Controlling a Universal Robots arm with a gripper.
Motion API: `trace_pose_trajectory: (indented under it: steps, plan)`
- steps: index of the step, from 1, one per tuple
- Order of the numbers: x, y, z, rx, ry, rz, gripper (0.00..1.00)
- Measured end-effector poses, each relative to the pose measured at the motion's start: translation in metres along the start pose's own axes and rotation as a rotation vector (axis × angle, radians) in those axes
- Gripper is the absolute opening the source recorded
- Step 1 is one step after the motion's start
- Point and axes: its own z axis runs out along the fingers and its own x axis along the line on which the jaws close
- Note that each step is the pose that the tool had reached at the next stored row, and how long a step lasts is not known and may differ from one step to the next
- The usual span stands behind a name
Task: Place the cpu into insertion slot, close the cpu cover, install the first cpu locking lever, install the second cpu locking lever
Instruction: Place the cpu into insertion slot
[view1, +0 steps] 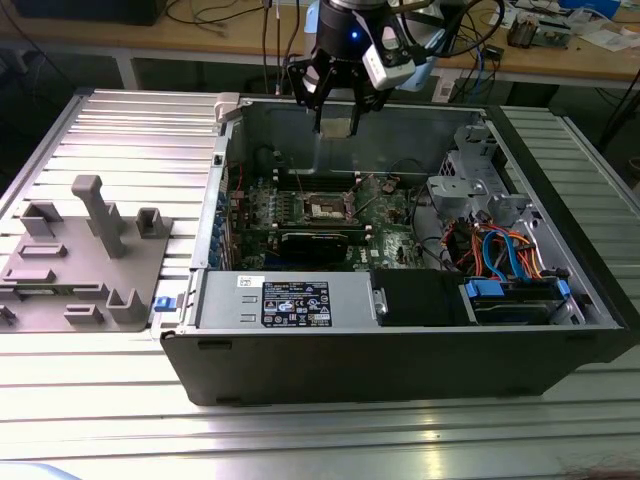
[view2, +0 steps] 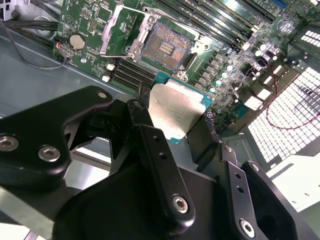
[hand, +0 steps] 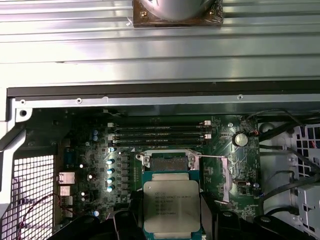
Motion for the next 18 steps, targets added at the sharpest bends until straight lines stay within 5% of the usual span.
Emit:
trace_pose_trajectory:
  steps: [18]
  plan:
    - [-0.0001,-0.0003,0.0031,0.0002,0.0001,0.000,0.54]
